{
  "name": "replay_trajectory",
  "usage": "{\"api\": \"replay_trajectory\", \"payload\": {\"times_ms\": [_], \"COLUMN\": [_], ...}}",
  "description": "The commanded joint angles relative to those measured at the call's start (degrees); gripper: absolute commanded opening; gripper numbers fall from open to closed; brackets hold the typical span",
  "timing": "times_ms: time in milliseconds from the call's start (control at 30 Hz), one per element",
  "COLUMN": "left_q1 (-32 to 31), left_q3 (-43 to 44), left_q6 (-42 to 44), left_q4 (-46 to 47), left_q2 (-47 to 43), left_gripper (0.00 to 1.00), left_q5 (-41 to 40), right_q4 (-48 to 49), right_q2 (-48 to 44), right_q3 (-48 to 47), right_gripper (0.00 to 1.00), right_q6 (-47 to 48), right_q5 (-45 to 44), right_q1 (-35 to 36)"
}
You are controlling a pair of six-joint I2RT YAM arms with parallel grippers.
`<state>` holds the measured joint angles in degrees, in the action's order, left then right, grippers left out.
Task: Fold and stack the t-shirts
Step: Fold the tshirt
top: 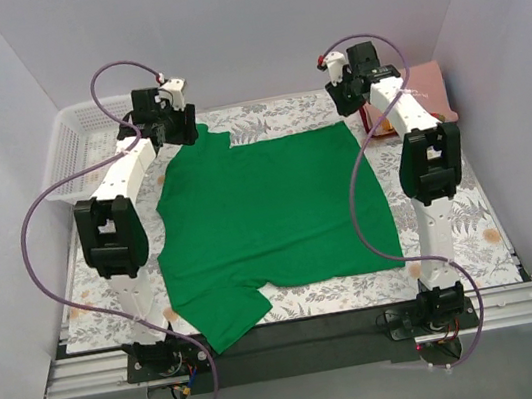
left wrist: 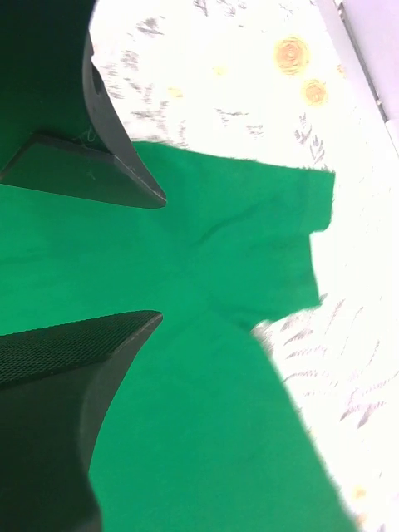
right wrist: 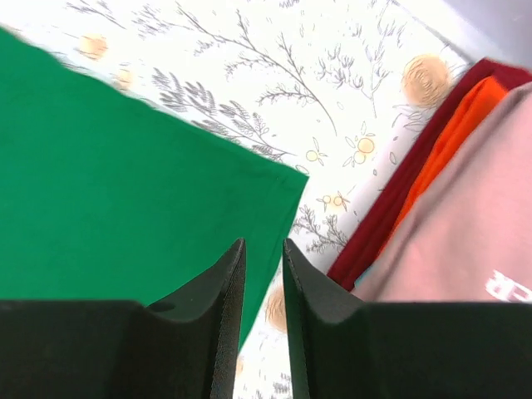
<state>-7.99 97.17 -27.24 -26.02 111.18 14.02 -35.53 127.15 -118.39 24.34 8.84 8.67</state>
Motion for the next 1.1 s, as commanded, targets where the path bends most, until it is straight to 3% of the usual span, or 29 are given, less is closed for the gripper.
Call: {"api": "replay_trajectory", "payload": {"times_ms": [0,200,400,567,733,833,1033,1067], "left_q1": [0.17,0.61,1.04,1.57,2.45,2.63,3.07,3.07], "left_q3": [6.45,12.08,16.91,19.11,21.92,23.24,29.04,29.65], "left_q6": [-3.78,-5.8,-6.42,-7.03,-8.53,-8.53,-8.79,-8.62], "left_q4": [3.61,6.6,6.77,6.95,6.86,6.95,8.09,8.79], "left_q2": [5.0,13.44,20.04,23.12,25.49,26.81,32.17,32.78], "left_gripper": [0.51,0.52,0.53,0.53,0.54,0.55,0.56,0.56], "left_q5": [-3.29,-6.55,-7.52,-7.6,-7.61,-7.78,-8.83,-9.18], "right_q4": [2.82,10.38,14.34,15.67,15.66,15.58,15.58,15.58], "right_q2": [4.24,8.9,12.06,14.44,15.75,16.63,16.46,16.29], "right_q3": [-3.86,-3.96,-3.69,-3.43,-2.29,-2.29,-0.8,-0.44], "right_gripper": [0.31,0.43,0.43,0.51,0.53,0.49,0.18,0.1], "right_q6": [-2.98,-5.61,-6.76,-8.25,-10.01,-10.62,-10.98,-10.72], "right_q5": [-2.51,-5.32,-7.17,-4.63,-3.83,-3.92,-1.02,0.03], "right_q1": [-0.23,-0.58,-0.67,-0.93,-1.11,-1.72,-2.6,-2.6]}}
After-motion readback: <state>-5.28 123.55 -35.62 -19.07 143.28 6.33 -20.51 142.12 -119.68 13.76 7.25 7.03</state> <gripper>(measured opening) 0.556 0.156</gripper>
